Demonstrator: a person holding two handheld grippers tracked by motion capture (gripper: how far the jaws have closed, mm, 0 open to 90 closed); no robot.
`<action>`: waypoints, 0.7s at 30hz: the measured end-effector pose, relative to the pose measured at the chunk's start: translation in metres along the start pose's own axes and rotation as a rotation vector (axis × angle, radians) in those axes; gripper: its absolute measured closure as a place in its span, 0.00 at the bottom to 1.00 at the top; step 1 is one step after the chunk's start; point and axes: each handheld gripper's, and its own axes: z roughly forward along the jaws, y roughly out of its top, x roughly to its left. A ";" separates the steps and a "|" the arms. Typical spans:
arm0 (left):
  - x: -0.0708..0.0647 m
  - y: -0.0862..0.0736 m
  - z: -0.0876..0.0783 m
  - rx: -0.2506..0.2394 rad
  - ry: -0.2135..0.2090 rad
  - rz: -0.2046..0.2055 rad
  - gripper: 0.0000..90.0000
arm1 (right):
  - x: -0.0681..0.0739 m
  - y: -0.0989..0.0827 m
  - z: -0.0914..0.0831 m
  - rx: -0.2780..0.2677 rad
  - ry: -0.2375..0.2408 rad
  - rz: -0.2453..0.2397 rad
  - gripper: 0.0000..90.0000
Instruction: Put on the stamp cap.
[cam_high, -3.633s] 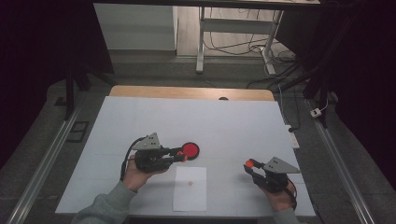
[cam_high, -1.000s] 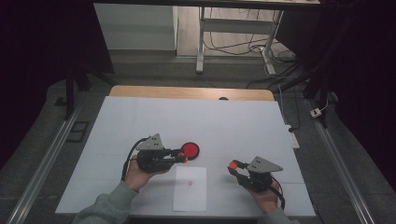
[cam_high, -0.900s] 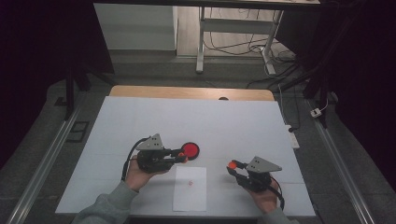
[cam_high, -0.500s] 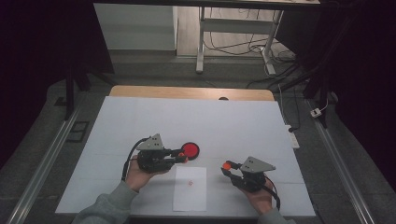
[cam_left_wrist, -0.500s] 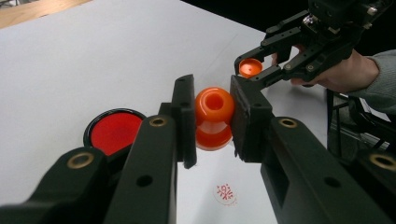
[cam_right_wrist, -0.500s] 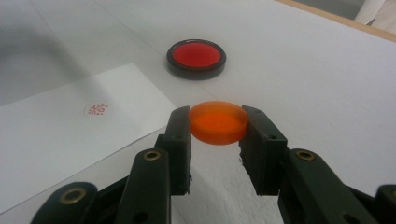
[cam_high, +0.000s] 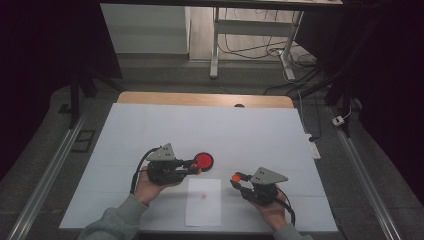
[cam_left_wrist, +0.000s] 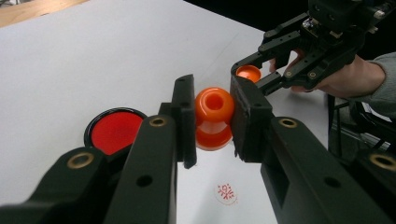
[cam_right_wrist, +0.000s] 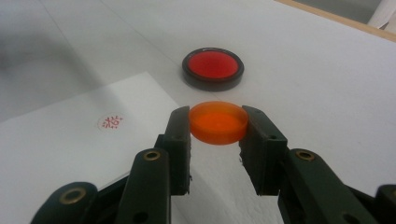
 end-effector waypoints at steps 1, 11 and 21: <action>0.000 0.000 0.000 0.000 0.000 0.000 0.80 | 0.001 0.001 0.002 0.000 0.006 0.002 0.71; 0.000 0.000 0.000 0.000 0.000 0.000 0.80 | 0.012 0.007 0.016 0.009 0.037 -0.019 0.71; -0.001 0.000 0.003 0.005 -0.005 0.002 0.80 | 0.022 0.012 0.028 0.004 0.069 -0.031 0.71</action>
